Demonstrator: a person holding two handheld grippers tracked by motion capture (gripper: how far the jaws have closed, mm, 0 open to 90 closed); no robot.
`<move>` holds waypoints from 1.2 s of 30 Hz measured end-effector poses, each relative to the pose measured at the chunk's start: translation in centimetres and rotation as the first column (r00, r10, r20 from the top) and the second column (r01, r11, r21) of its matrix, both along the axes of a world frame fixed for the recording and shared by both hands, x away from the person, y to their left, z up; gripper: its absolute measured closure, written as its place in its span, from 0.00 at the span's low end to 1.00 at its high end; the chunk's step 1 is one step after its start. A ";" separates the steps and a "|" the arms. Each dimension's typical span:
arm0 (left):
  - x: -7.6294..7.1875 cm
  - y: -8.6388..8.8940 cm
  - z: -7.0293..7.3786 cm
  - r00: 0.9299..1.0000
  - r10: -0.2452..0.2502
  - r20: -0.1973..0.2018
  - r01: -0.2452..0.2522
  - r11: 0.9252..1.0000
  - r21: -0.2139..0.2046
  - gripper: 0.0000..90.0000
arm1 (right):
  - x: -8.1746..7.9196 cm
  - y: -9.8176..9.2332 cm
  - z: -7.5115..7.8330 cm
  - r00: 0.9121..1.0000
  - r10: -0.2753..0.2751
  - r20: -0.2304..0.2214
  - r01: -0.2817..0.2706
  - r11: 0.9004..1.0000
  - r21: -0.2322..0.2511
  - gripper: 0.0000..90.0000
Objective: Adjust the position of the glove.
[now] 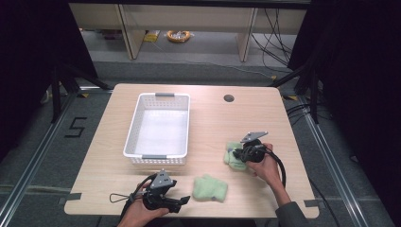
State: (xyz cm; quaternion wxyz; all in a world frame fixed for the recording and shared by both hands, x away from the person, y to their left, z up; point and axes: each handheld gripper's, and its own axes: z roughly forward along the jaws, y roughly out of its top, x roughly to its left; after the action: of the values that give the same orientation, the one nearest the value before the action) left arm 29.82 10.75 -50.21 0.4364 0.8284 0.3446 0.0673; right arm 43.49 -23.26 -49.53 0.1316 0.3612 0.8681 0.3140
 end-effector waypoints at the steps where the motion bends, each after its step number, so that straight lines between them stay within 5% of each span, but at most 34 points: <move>1: -0.1 -0.1 0.0 1.000 0.022 -0.011 -0.022 0.999 -0.024 0.26 | 0.0 0.0 0.0 1.000 0.003 0.006 -0.003 1.000 0.000 0.93; 8: 0.0 -0.1 0.0 1.000 0.008 -0.007 -0.008 1.000 -0.016 0.26 | -0.8 0.1 1.0 0.999 -0.036 -0.001 0.036 0.998 0.054 0.95; 10: 0.0 0.0 0.0 1.000 0.013 0.000 -0.013 1.000 -0.017 0.26 | -0.9 0.0 1.4 0.998 -0.052 0.042 0.048 0.995 0.093 0.95; 11: 0.0 0.0 0.0 1.000 0.013 0.002 -0.013 1.000 -0.020 0.26 | -1.2 -0.1 1.9 0.999 -0.040 0.023 0.038 0.995 0.096 0.95; 12: 0.0 0.0 0.1 1.000 0.017 -0.002 -0.017 0.999 -0.028 0.26 | -1.2 -0.1 1.9 0.997 -0.039 0.063 0.032 0.993 0.110 0.95; 15: 0.1 0.0 0.1 1.000 0.010 -0.001 -0.010 1.000 -0.018 0.26 | -2.2 -0.1 2.9 0.998 -0.043 0.037 0.038 0.991 0.126 0.95; 20: 0.0 -0.3 0.0 1.000 0.005 0.004 -0.004 1.000 -0.023 0.27 | -3.6 0.1 4.5 0.995 -0.058 0.086 0.041 0.982 0.185 0.95; 25: 0.3 -1.1 0.7 0.999 0.018 0.040 -0.015 0.998 -0.066 0.28 | -4.7 1.1 5.5 0.994 -0.040 0.097 0.019 0.977 0.211 0.95; 36: 0.6 -3.8 1.7 0.997 -0.031 0.071 0.037 0.996 -0.082 0.32 | -6.7 4.2 5.7 0.996 0.017 0.090 -0.038 0.970 0.241 0.94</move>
State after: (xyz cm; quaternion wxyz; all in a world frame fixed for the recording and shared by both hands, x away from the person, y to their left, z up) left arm 30.38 6.90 -48.47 0.4833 0.8124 0.3176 0.0746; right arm 36.77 -19.08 -43.87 0.1196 0.3484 0.8216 0.4351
